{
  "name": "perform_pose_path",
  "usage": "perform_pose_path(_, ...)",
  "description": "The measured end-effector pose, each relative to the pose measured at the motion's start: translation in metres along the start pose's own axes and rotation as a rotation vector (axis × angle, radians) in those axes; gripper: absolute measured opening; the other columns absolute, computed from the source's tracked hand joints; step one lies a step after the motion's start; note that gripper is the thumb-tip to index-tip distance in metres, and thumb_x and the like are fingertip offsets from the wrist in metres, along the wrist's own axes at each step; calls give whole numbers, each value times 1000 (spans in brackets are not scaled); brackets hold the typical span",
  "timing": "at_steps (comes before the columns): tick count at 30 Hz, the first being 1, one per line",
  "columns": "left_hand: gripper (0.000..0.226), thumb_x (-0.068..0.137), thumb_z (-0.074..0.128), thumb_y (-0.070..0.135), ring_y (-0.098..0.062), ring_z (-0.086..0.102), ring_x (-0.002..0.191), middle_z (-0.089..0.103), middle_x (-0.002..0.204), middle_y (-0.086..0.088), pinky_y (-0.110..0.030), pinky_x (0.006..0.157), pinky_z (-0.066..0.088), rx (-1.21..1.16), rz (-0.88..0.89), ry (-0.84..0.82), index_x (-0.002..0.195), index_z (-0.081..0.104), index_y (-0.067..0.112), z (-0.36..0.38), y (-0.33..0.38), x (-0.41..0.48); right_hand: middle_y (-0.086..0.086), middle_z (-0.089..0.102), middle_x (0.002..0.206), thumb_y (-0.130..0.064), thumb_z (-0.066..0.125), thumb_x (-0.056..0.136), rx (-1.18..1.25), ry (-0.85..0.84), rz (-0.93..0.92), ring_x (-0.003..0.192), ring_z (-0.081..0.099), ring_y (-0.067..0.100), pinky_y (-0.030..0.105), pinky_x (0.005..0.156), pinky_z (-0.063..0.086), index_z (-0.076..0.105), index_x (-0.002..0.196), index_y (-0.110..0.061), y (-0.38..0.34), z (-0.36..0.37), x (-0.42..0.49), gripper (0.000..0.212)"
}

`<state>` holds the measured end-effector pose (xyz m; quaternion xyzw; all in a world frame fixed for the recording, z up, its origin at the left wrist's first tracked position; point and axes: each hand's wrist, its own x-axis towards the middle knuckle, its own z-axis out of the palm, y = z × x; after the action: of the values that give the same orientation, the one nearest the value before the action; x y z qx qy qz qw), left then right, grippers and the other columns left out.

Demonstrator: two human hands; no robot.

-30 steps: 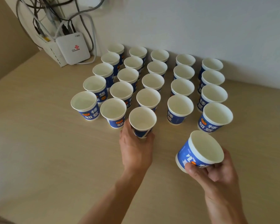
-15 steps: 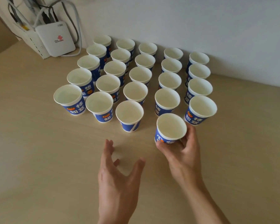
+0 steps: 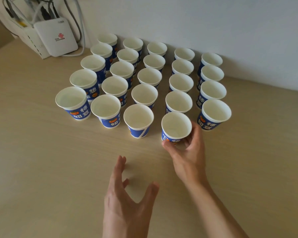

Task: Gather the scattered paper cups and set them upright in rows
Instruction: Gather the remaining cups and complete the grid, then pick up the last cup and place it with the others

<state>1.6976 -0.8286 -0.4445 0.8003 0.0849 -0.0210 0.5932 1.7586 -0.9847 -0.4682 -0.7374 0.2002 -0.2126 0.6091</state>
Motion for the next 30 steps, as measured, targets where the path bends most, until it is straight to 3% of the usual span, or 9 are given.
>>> perform_pose_path(2, 107, 53, 82, 43, 11, 49, 124, 54, 142, 19, -33, 103, 48, 12, -10, 0, 150, 39, 28, -1, 1, -1, -19, 67, 109, -16, 83, 66, 3, 10, -4, 107, 67, 16, 46, 99, 54, 54, 119, -31, 1, 1, 0, 63)
perform_pose_path(7, 101, 67, 91, 21, -1, 54, 122, 51, 144, 21, -27, 102, 44, 59, -29, -15, 152, 36, 29, -4, -3, -1, -10, 66, 119, -7, 82, 66, 24, 7, 1, 114, 65, 17, 46, 104, 51, 52, 129, -22, 5, -2, -2, 72)
perform_pose_path(12, 97, 75, 83, 35, -10, 55, 119, 47, 146, 22, -30, 101, 45, 107, -47, -56, 155, 29, 32, -10, -1, 3, -9, 61, 131, 3, 82, 69, 16, 11, 27, 125, 59, 8, 25, 111, 43, 49, 136, -14, 7, -15, -14, 77)
perform_pose_path(14, 93, 79, 80, 36, -15, 55, 121, 46, 149, 18, -37, 105, 47, 140, -64, -65, 156, 28, 29, -12, 6, 3, -6, 59, 133, 6, 82, 72, 29, 24, 94, 128, 56, 6, 24, 111, 41, 49, 135, -17, 1, -23, -28, 74)
perform_pose_path(18, 80, 86, 76, 34, -22, 53, 129, 48, 150, 11, -39, 110, 43, 173, -95, -95, 153, 33, 24, -18, 30, -4, 1, 57, 135, 6, 78, 81, 93, 63, 270, 129, 55, 13, 29, 109, 42, 48, 133, -24, -31, -50, -62, 67)
perform_pose_path(25, 60, 84, 78, 34, -32, 60, 121, 58, 142, 7, -40, 96, 46, 176, -88, -161, 137, 50, 30, -43, 104, -59, 9, 60, 128, 15, 71, 82, 207, 153, 441, 126, 57, 27, 34, 104, 44, 53, 124, -17, -112, -143, -126, 56)
perform_pose_path(27, 55, 83, 79, 31, -32, 60, 122, 60, 141, 0, -39, 96, 45, 146, -104, -192, 132, 56, 28, -38, 132, -84, 14, 61, 129, 16, 71, 83, 239, 210, 420, 123, 59, 29, 31, 100, 47, 55, 123, -14, -136, -177, -140, 53)
perform_pose_path(30, 45, 84, 79, 18, -30, 57, 125, 62, 136, -9, -34, 96, 42, 103, -92, -221, 125, 63, 19, -19, 166, -124, 15, 63, 127, 13, 72, 83, 286, 258, 390, 117, 63, 24, 16, 84, 53, 57, 123, -11, -162, -220, -155, 48)
